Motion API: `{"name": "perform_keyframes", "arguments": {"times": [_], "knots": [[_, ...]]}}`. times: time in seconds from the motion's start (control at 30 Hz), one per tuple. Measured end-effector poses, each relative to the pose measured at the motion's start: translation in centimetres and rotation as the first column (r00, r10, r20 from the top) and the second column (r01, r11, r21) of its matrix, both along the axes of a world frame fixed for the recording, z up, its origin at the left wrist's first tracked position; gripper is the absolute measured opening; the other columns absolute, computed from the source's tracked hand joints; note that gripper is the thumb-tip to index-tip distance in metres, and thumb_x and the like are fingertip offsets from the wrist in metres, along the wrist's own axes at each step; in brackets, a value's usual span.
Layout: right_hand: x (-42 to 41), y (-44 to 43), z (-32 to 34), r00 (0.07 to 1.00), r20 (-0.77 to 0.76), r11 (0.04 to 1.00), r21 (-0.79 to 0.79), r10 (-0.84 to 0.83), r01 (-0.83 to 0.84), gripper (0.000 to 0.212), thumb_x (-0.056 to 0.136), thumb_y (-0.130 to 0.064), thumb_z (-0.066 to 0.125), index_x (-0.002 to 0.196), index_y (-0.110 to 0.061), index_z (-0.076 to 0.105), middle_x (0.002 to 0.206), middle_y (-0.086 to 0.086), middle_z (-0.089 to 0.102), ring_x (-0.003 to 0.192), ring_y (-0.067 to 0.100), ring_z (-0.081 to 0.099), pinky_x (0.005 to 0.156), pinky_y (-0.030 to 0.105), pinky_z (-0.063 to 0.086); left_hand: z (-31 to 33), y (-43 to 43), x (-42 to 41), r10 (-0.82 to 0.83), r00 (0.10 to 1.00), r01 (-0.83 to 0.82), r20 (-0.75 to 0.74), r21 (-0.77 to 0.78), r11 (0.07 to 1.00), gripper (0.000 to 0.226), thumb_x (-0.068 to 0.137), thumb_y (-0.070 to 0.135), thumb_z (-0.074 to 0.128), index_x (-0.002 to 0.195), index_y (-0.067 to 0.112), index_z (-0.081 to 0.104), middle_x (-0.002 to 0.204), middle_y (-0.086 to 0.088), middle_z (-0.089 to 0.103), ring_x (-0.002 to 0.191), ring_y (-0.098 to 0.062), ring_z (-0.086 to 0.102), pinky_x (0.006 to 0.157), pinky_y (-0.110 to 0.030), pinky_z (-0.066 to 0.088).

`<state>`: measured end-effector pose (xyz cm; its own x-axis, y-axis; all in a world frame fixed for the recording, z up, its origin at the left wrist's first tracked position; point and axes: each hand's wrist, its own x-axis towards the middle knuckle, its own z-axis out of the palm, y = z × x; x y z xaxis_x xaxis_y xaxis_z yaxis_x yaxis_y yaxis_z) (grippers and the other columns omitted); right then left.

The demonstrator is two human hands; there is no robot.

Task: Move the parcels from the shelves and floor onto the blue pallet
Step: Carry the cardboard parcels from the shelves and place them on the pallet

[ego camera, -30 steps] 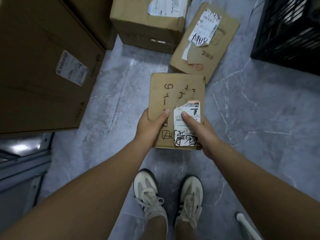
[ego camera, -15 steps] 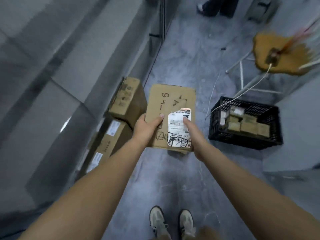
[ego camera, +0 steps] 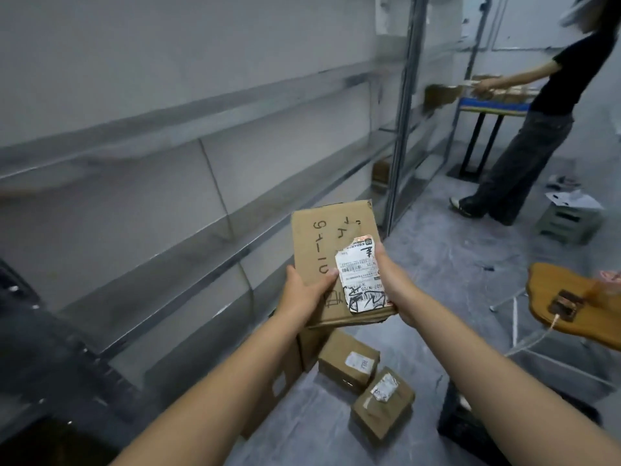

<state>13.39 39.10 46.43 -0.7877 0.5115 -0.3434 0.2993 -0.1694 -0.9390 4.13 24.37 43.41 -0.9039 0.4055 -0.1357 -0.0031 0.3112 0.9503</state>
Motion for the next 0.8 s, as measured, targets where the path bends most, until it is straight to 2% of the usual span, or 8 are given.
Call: {"name": "perform_keyframes", "arguments": {"times": [0.1, 0.17, 0.23, 0.37, 0.43, 0.5, 0.7, 0.8], "knots": [[-0.5, -1.9, 0.5, 0.989, -0.010, 0.990, 0.004, 0.144, -0.144, 0.054, 0.102, -0.056, 0.023, 0.138, -0.023, 0.047, 0.122, 0.006, 0.066, 0.101, 0.020, 0.068, 0.085, 0.036, 0.056, 0.8, -2.7, 0.7, 0.125, 0.992, -0.124, -0.004, 0.024, 0.992, 0.071, 0.072, 0.051, 0.081, 0.120, 0.022, 0.036, 0.112, 0.008, 0.058, 0.101, -0.015, 0.060, 0.086, -0.033, 0.050], [-1.4, -3.9, 0.1, 0.973, 0.004, 0.972, 0.046, 0.230, -0.229, 0.053, 0.102, -0.054, 0.024, 0.140, -0.023, 0.044, 0.126, 0.008, 0.064, 0.108, 0.024, 0.065, 0.094, 0.042, 0.053, 0.8, -5.2, 1.0, 0.225, 0.974, -0.226, 0.010, 0.023, 0.974, 0.073, 0.071, 0.050, 0.082, 0.121, 0.021, 0.038, 0.113, 0.006, 0.059, 0.103, -0.017, 0.061, 0.090, -0.037, 0.052], [-2.6, -6.2, -0.5, 0.949, 0.043, 0.946, 0.084, 0.311, -0.313, 0.055, 0.101, -0.055, 0.026, 0.141, -0.021, 0.043, 0.129, 0.010, 0.062, 0.113, 0.026, 0.062, 0.100, 0.045, 0.049, 0.5, -8.2, 1.8, 0.335, 0.942, -0.335, 0.021, 0.031, 0.942, 0.070, 0.072, 0.047, 0.082, 0.119, 0.021, 0.038, 0.109, 0.007, 0.058, 0.097, -0.013, 0.059, 0.083, -0.031, 0.050], [-4.3, -12.7, -1.5, 0.850, 0.069, 0.847, 0.071, 0.523, -0.527, 0.051, 0.103, -0.050, 0.027, 0.133, -0.016, 0.049, 0.112, 0.007, 0.069, 0.095, 0.018, 0.070, 0.074, 0.032, 0.058, -0.9, -15.0, 4.4, 0.541, 0.840, -0.543, 0.049, 0.032, 0.839, 0.067, 0.074, 0.042, 0.082, 0.116, 0.020, 0.035, 0.108, 0.008, 0.055, 0.086, -0.005, 0.052, 0.065, -0.016, 0.041], [-4.8, -16.6, -2.0, 0.781, 0.080, 0.778, 0.075, 0.619, -0.624, 0.049, 0.103, -0.050, 0.026, 0.130, -0.018, 0.051, 0.102, 0.003, 0.071, 0.084, 0.013, 0.072, 0.060, 0.024, 0.056, -1.3, -18.8, 6.0, 0.635, 0.771, -0.637, 0.055, 0.025, 0.771, 0.070, 0.074, 0.040, 0.083, 0.119, 0.017, 0.035, 0.117, 0.002, 0.059, 0.093, -0.009, 0.054, 0.076, -0.021, 0.043], [-5.0, -21.1, -2.5, 0.703, 0.087, 0.700, 0.067, 0.706, -0.711, 0.050, 0.102, -0.053, 0.027, 0.130, -0.020, 0.052, 0.103, 0.003, 0.072, 0.086, 0.016, 0.073, 0.060, 0.025, 0.056, -1.2, -23.1, 7.8, 0.722, 0.691, -0.723, 0.048, 0.007, 0.691, 0.072, 0.073, 0.040, 0.083, 0.120, 0.015, 0.035, 0.127, -0.003, 0.060, 0.103, -0.014, 0.054, 0.085, -0.025, 0.041], [-2.7, -36.8, -2.1, 0.440, 0.011, 0.437, 0.109, 0.898, -0.893, 0.046, 0.103, -0.048, 0.026, 0.127, -0.021, 0.055, 0.106, 0.004, 0.074, 0.093, 0.019, 0.072, 0.077, 0.037, 0.059, -0.4, -37.0, 15.4, 0.908, 0.417, -0.909, -0.034, -0.025, 0.417, 0.071, 0.069, 0.051, 0.082, 0.115, 0.021, 0.036, 0.123, -0.001, 0.063, 0.101, -0.016, 0.058, 0.078, -0.026, 0.042], [0.6, -44.3, -1.8, 0.299, 0.002, 0.297, 0.130, 0.954, -0.946, 0.040, 0.104, -0.046, 0.026, 0.115, -0.026, 0.060, 0.094, -0.005, 0.076, 0.087, 0.013, 0.073, 0.064, 0.027, 0.058, -0.4, -43.0, 20.7, 0.962, 0.268, -0.963, -0.060, -0.015, 0.267, 0.071, 0.068, 0.051, 0.082, 0.113, 0.021, 0.037, 0.116, 0.005, 0.063, 0.098, -0.012, 0.056, 0.077, -0.023, 0.039]]}}
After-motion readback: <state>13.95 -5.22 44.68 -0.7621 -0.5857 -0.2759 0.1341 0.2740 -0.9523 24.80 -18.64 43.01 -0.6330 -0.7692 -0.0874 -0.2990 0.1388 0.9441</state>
